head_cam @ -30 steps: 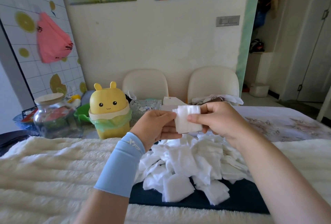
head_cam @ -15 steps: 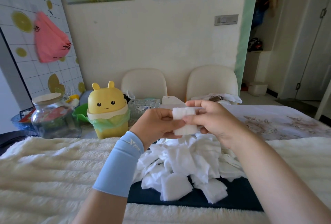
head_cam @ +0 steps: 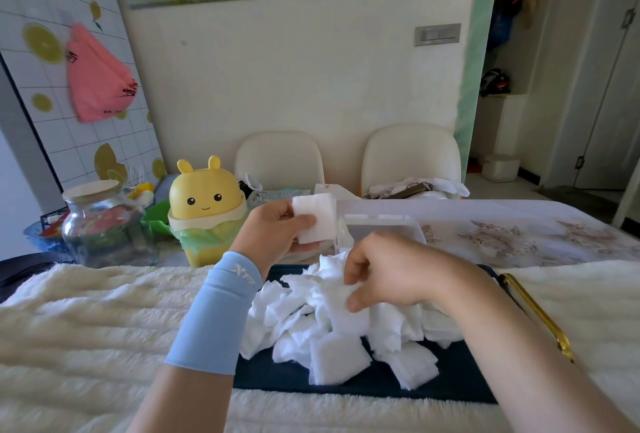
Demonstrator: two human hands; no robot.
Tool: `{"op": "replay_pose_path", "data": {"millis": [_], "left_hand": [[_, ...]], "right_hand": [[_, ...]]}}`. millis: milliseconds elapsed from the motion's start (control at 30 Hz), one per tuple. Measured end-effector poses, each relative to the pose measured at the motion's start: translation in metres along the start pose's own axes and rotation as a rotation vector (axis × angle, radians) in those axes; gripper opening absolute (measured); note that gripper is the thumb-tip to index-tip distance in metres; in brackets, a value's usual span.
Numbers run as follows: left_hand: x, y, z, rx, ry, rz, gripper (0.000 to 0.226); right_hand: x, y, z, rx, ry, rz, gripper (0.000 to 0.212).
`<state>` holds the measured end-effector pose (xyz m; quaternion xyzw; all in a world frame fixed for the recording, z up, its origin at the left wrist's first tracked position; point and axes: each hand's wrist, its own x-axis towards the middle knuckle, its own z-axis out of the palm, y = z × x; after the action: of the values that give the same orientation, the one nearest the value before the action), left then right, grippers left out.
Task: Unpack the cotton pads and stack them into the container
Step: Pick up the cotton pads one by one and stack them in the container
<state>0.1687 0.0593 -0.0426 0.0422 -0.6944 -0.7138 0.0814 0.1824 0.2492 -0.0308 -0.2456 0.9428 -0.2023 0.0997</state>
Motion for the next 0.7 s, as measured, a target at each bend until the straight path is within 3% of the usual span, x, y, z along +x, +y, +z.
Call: {"op": "replay_pose_path", "data": {"millis": [100,200,300,433,700], "left_hand": [[0.002,0.0,0.0,0.021,0.012,-0.016,0.007],[0.001,-0.001,0.002,0.021,-0.02,-0.037,0.015],[-0.004,-0.001,0.01,0.053,-0.075,-0.041,0.015],[-0.01,0.0,0.021,0.044,-0.144,-0.047,0.015],[-0.015,0.003,0.028,-0.056,-0.254,-0.099,0.024]], "right_hand": [[-0.005,0.007,-0.014,0.182,0.062,-0.038,0.024],[-0.007,0.021,-0.028,0.579,0.112,-0.133,0.018],[-0.006,0.031,-0.033,0.795,0.157,-0.157,0.013],[-0.001,0.029,-0.03,0.877,0.268,-0.133,0.011],[0.006,0.021,-0.021,0.748,0.461,-0.073,0.013]]}}
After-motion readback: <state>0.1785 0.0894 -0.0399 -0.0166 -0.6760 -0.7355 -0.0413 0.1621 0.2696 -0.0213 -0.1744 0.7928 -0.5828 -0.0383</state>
